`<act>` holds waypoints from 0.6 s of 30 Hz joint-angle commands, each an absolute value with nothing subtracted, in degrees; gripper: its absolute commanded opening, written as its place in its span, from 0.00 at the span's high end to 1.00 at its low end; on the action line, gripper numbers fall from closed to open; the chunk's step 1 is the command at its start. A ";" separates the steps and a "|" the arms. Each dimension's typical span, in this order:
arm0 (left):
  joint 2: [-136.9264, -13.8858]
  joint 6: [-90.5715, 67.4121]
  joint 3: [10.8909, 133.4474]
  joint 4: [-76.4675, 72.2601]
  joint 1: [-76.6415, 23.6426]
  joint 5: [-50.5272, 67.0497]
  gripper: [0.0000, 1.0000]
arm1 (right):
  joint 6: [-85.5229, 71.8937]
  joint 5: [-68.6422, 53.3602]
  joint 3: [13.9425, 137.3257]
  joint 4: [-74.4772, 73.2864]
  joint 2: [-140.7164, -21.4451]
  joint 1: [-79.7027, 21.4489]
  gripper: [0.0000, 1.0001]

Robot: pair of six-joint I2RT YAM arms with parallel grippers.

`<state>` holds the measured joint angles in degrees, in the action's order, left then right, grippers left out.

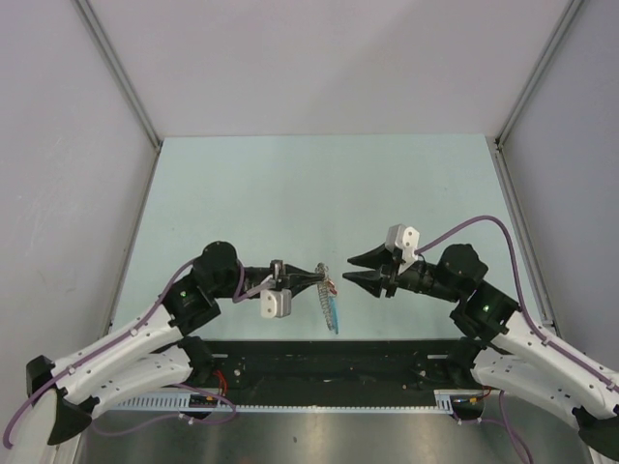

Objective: Remove the keys from the keyring
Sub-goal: Remove the key from the keyring.

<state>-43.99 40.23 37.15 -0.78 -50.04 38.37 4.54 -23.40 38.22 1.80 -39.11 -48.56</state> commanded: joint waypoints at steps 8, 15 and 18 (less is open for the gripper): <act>-41.92 43.60 42.80 -0.44 -50.27 42.63 1.00 | 2.63 -33.76 36.04 2.28 -40.52 -51.58 0.50; -42.63 43.07 44.03 -0.35 -50.27 42.19 1.00 | 2.55 -22.46 32.52 11.24 -44.55 -58.17 0.46; -42.89 42.98 44.12 -0.44 -50.27 41.92 1.00 | 3.34 -11.66 32.08 14.58 -46.67 -62.12 0.44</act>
<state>-43.11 42.06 40.88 1.48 -50.04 40.49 3.03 -25.96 32.56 6.66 -44.69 -57.87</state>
